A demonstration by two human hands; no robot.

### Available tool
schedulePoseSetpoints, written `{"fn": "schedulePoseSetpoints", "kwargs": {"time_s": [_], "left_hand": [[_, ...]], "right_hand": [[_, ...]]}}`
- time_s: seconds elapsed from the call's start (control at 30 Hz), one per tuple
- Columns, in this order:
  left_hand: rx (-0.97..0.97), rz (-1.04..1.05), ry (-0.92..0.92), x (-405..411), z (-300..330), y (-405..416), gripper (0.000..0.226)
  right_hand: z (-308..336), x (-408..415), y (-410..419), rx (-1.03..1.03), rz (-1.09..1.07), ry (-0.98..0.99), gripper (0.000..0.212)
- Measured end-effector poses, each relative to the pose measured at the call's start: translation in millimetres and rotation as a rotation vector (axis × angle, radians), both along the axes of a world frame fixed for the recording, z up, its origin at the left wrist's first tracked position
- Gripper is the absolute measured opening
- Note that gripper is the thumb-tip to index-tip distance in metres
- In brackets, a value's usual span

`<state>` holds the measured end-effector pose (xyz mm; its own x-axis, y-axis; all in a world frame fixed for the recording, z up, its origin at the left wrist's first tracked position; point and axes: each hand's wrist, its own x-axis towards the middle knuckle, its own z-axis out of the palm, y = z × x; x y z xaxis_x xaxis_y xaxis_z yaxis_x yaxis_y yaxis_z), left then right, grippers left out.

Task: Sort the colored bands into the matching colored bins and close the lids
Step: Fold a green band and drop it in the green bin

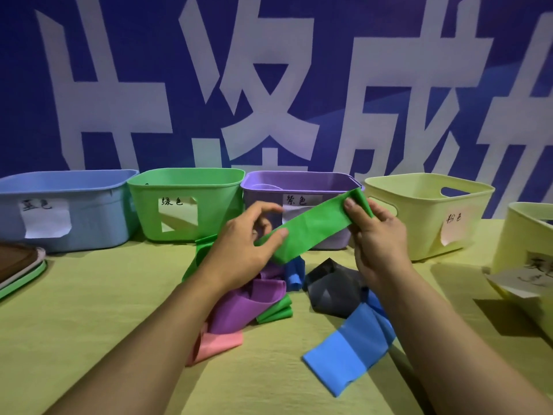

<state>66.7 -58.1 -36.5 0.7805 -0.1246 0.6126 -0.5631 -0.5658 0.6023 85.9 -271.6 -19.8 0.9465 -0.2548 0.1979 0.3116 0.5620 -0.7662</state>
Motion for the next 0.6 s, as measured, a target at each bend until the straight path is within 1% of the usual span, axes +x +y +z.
{"fn": "schedulePoseSetpoints", "kwargs": {"time_s": [0.07,0.13,0.2,0.37,0.43,0.53,0.6], "left_hand": [[0.001,-0.016,0.049,3.9,-2.1,3.3,0.014],[0.075,-0.044,0.097,5.0,-6.9,5.1,0.027],[0.145,-0.054,0.1,6.2,-11.1,5.4,0.034],[0.243,-0.065,0.052,11.7,-14.4,6.2,0.032],[0.261,-0.081,0.044,13.3,-15.3,5.3,0.021],[0.192,-0.082,0.047,14.7,-17.3,3.4,0.002],[0.139,-0.071,0.062,13.5,-16.8,2.0,0.009]], "right_hand": [[0.9,0.5,-3.5,0.042,-0.043,-0.019,0.03],[1.3,-1.7,-6.4,0.062,-0.055,-0.03,0.014],[2.1,-3.8,-7.8,0.063,-0.064,-0.019,0.009],[5.8,-5.6,-10.8,0.044,-0.112,-0.009,0.018],[6.3,-6.4,-10.0,0.024,-0.116,-0.027,0.022],[10.0,-8.5,-4.5,-0.013,-0.116,-0.062,0.025],[17.5,-10.0,-0.3,-0.049,-0.119,-0.079,0.027]]}}
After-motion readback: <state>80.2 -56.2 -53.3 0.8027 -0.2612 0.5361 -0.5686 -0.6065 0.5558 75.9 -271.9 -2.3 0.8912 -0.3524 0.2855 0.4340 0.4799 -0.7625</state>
